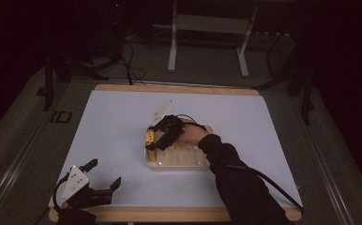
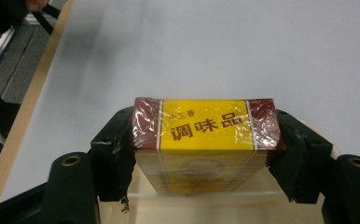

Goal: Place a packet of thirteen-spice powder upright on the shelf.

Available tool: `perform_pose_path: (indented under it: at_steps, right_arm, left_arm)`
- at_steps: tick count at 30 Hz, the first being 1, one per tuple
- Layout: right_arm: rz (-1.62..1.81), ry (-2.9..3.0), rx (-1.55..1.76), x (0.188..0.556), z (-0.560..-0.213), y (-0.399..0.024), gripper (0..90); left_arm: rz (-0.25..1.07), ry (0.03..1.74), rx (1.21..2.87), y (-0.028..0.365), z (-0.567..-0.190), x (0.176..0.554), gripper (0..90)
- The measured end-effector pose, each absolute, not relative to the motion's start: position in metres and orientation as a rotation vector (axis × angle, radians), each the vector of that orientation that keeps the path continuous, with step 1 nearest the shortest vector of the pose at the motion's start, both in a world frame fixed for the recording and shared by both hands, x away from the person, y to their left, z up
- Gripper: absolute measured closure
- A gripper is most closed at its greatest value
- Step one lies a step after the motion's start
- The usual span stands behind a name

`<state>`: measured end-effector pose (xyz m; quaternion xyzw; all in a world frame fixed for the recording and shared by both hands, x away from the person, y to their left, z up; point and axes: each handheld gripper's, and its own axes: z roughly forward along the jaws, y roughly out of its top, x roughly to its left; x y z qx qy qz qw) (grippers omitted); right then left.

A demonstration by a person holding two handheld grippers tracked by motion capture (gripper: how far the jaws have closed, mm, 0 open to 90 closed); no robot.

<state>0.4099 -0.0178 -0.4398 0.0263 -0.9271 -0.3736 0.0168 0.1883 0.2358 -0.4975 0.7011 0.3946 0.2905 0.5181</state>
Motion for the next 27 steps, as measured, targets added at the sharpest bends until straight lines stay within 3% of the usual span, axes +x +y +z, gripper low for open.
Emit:
perform_pose_path:
  at_steps: [8,23,24,27]
  right_arm:
    - [-1.106,-2.907,0.062,0.411,-0.435,-0.021,23.7]
    - [-1.101,-2.944,-0.030,0.409,-0.409,-0.037,19.4]
    - [-1.096,-2.946,-0.062,0.409,-0.406,-0.039,14.5]
    - [-1.077,-2.965,-0.124,0.409,-0.400,-0.044,11.8]
  left_arm:
    - [0.696,0.948,1.685,0.235,-0.498,0.189,0.0]
    - [0.696,0.952,1.690,0.235,-0.498,0.189,0.0]
    - [0.694,0.954,1.697,0.235,-0.499,0.190,0.0]
    - [0.693,0.955,1.695,0.235,-0.499,0.189,0.0]
